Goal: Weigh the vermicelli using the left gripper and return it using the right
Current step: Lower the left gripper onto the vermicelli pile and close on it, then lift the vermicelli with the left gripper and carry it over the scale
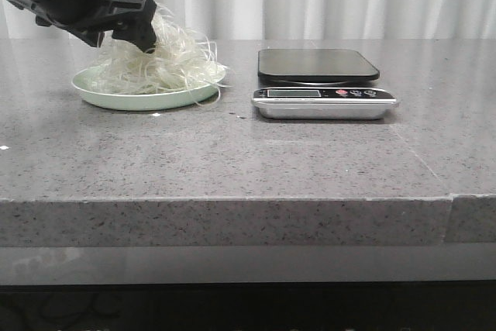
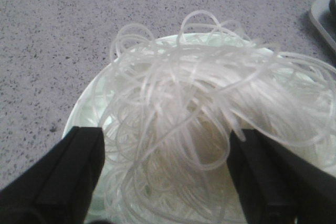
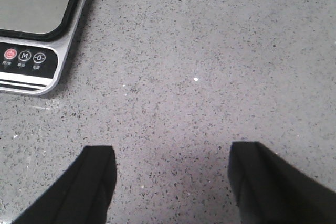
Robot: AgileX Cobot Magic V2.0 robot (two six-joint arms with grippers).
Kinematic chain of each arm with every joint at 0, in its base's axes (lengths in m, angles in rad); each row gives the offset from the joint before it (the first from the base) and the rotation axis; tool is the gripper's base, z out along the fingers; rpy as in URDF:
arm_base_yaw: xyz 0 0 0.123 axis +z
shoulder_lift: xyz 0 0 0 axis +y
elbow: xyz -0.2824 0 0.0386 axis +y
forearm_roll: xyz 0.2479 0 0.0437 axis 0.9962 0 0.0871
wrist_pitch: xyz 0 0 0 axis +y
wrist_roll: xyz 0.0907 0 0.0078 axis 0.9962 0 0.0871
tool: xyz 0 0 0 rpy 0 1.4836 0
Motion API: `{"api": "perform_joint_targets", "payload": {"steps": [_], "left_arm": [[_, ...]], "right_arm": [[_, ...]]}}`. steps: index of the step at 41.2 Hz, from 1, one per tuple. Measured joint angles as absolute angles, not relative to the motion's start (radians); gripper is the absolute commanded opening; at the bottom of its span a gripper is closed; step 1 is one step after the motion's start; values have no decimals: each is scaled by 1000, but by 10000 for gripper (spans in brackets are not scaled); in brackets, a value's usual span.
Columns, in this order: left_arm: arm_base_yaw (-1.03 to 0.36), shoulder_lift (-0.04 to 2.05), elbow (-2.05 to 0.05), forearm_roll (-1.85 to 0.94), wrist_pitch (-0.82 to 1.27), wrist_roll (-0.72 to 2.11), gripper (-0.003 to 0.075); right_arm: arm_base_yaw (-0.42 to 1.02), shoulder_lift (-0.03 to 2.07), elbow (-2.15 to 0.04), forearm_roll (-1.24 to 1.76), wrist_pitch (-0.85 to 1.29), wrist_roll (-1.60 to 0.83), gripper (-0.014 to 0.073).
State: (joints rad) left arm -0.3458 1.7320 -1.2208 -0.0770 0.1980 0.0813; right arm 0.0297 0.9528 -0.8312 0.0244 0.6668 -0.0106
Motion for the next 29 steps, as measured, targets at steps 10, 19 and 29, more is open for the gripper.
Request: {"api": "perform_joint_targets", "payload": {"steps": [10,19,29], "left_arm": [[-346,1757,-1223,-79,177,81,424],[-350,1757,-1223,-79,181,81,233],[-350,1757,-1223,-80,182,81,141]], "right_arm": [[30,953,-831,24,666,-11,556],[30,953,-831,24,665,-11,556],[30,953,-831,24,665,-11,556]]}}
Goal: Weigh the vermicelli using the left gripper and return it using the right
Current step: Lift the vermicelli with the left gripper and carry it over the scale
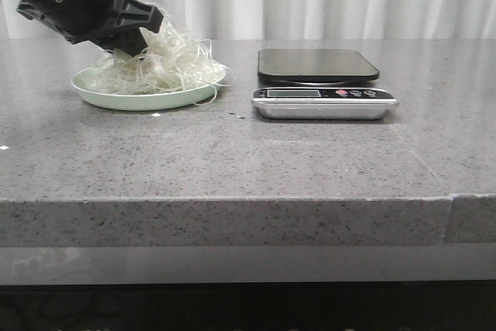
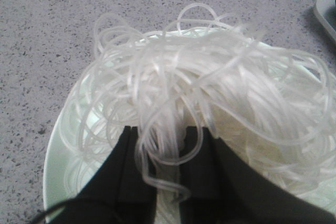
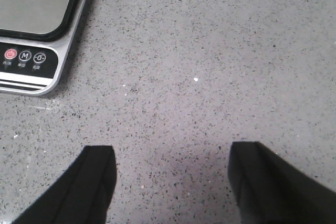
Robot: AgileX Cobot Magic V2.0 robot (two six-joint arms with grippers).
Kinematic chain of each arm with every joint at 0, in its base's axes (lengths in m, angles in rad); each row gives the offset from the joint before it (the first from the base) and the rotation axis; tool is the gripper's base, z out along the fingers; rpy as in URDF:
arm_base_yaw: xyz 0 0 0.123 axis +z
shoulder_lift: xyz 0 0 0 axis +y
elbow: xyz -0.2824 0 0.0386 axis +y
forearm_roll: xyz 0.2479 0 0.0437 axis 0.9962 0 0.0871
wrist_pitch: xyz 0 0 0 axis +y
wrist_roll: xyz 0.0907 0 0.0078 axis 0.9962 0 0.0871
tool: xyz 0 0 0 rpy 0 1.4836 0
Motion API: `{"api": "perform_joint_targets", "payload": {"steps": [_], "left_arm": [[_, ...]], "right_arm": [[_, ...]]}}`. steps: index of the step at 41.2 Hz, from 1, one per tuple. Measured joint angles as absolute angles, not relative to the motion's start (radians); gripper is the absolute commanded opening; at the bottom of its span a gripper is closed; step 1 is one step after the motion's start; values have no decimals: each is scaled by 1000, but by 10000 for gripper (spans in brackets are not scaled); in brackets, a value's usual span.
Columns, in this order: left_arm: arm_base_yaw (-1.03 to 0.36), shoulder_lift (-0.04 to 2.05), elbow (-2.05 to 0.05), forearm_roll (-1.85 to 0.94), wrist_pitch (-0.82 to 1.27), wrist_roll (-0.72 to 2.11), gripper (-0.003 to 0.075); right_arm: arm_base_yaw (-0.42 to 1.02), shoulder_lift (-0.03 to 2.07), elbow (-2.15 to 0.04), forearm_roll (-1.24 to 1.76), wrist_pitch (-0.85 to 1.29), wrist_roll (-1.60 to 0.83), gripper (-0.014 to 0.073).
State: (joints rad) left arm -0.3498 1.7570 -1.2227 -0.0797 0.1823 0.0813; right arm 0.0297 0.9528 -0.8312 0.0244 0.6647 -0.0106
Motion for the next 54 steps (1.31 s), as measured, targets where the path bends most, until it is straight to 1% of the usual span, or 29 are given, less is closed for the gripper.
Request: {"api": "perform_joint_targets", "payload": {"steps": [11,20,34,40,45,54], "left_arm": [[-358,1693,-1233,-80,212,81,141],[-392,1637,-1330,-78,233,81,141],[-533,1634,-1509,-76,219,81,141],[-599,1676,-1593,-76,203,81,141],[-646,1753,-1665,-76,196,81,141],[-685,1884,-1728,-76,196,81,141]], "right_arm": [[30,953,-831,24,665,-11,556],[30,953,-831,24,665,-11,556],[30,953,-831,24,665,-11,556],[30,953,-831,24,665,-11,556],[30,953,-831,24,665,-11,556],[30,953,-831,24,665,-11,556]]}}
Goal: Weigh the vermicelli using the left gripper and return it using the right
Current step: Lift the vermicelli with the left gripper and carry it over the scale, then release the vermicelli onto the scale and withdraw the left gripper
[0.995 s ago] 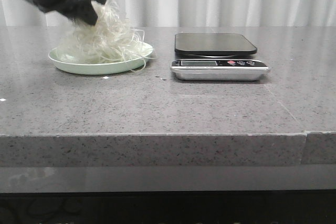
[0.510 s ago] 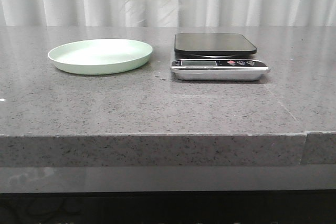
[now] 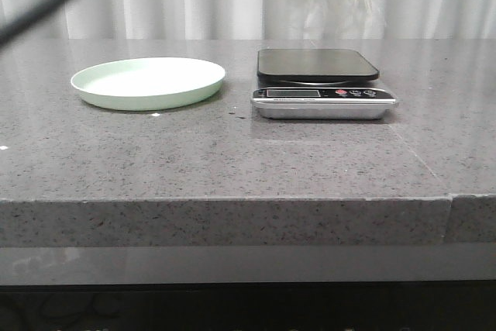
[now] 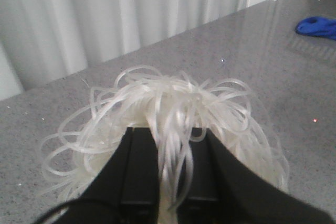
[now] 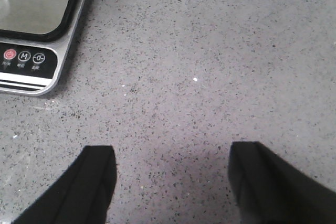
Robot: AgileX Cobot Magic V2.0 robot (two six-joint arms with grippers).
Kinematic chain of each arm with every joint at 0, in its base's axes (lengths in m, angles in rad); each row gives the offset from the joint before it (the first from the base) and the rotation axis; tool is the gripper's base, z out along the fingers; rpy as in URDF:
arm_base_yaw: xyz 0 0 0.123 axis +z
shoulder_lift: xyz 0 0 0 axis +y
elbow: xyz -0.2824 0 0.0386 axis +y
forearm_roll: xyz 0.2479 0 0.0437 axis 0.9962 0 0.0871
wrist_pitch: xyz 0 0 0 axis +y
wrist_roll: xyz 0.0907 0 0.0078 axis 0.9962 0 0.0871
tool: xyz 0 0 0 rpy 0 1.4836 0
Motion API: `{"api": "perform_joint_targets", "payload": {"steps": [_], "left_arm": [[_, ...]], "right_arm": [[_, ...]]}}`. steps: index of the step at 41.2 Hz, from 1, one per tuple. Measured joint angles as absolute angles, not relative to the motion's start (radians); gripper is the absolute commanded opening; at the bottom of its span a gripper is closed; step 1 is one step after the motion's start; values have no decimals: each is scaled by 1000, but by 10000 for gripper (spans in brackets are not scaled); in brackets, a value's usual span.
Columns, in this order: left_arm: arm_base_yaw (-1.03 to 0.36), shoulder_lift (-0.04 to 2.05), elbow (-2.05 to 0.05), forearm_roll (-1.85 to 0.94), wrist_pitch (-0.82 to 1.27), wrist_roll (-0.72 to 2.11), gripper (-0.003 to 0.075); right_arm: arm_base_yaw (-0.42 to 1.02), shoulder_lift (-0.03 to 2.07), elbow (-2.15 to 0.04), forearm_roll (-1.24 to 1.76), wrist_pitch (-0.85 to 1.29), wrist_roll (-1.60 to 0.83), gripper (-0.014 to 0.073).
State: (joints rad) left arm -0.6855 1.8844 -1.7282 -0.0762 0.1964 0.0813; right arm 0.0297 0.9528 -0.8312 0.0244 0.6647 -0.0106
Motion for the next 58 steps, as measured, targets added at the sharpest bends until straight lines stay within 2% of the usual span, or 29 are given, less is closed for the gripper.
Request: {"api": "perform_joint_targets", "payload": {"steps": [13,22,24,37,50,58], "left_arm": [[-686,1986,-1730,-76,188,81,160],[-686,2018,-1736,-78,177,81,367],[-686,2018,-1736,-78,177,81,388],[-686,1949,-1738,-76,294,81,388],[-686,1706,-1738,-24,472,81,388],[-686,1555,-1739,-12,596,81,388]], "right_arm": [[30,953,-831,24,665,-11,556],[30,953,-831,24,665,-11,556],[30,953,-831,24,665,-11,556],[30,953,-831,24,663,-11,556],[37,953,-831,24,663,-11,556],[96,953,-831,24,663,-16,556]]}}
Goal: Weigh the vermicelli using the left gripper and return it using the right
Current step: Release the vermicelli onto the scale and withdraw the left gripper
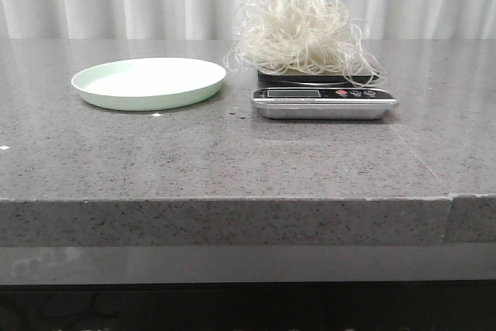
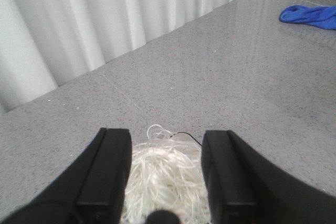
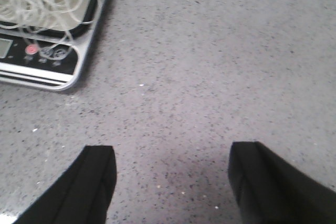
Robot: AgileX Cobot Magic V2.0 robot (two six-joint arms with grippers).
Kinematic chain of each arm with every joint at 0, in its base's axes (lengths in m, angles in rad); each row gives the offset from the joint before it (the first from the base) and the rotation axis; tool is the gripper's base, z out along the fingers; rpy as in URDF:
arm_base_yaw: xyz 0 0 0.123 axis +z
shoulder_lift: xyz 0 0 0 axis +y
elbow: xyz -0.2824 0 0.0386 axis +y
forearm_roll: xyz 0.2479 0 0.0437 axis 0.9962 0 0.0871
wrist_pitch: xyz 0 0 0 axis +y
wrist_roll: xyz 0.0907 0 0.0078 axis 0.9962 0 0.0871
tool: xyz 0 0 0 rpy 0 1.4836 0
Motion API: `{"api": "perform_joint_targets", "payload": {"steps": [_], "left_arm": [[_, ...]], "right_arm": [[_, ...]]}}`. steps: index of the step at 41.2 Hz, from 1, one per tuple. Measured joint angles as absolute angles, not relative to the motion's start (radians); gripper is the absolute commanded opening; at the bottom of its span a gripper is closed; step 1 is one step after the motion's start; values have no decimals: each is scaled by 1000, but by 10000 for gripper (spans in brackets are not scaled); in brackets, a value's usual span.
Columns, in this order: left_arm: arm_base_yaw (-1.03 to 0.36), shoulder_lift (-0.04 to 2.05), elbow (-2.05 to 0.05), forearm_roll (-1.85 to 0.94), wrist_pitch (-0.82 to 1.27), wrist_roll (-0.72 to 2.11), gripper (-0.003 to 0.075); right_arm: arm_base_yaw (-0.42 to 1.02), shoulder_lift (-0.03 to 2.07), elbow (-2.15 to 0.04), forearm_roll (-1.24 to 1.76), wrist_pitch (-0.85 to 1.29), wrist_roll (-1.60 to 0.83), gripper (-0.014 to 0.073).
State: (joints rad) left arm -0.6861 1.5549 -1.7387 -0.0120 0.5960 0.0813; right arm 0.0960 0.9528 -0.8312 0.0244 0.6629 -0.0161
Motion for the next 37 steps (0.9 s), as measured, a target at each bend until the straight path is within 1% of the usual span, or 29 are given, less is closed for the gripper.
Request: {"api": "perform_joint_targets", "payload": {"steps": [7,12,18,37], "left_arm": [[-686,1424,-1700,0,638,81,388],[-686,1320,-1610,6,640,81,388],[-686,1181,-1454,14,640,81,388],[-686,682,-995,12,648,81,388]], "right_arm": [[173,953,-831,24,663,-25,556],[224,953,-831,24,661,-27,556],[268,953,-831,24,646,-27,556],[288,953,-831,26,633,-27,556]]}}
